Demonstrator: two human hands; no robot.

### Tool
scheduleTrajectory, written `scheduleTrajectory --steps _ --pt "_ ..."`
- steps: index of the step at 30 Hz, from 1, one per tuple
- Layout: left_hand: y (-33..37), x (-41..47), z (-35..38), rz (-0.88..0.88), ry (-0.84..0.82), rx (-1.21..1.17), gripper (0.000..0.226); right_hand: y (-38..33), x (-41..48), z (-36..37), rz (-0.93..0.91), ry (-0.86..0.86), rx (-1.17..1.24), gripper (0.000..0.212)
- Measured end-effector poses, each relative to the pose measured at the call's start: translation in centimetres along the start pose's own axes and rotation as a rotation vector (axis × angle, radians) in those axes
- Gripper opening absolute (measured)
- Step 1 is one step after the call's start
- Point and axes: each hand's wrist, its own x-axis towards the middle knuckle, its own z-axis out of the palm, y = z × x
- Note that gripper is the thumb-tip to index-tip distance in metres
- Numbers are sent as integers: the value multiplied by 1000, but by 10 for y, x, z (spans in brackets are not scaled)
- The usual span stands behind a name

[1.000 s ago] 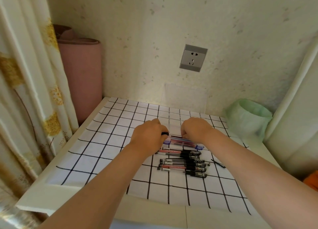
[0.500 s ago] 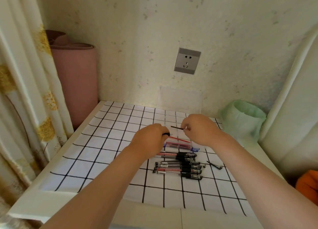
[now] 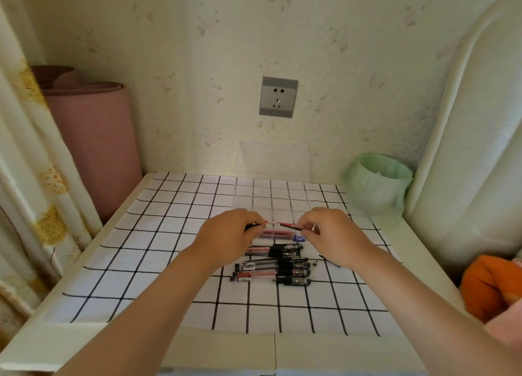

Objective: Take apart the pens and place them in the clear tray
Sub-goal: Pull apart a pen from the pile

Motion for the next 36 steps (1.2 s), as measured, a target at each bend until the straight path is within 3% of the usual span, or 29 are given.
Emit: scheduleTrajectory --steps 20,27,33,36 --pt "11 2 7 10 -124 -244 24 11 -7 -7 -56 3 -19 18" --pt "17 -2 10 71 -149 -124 28 1 -10 -6 -114 13 39 15" --pt "17 1 14 74 -135 -68 20 3 -9 -8 -87 2 100 26" --pt "17 1 13 67 -120 -71 20 12 -10 -15 -30 3 72 8"
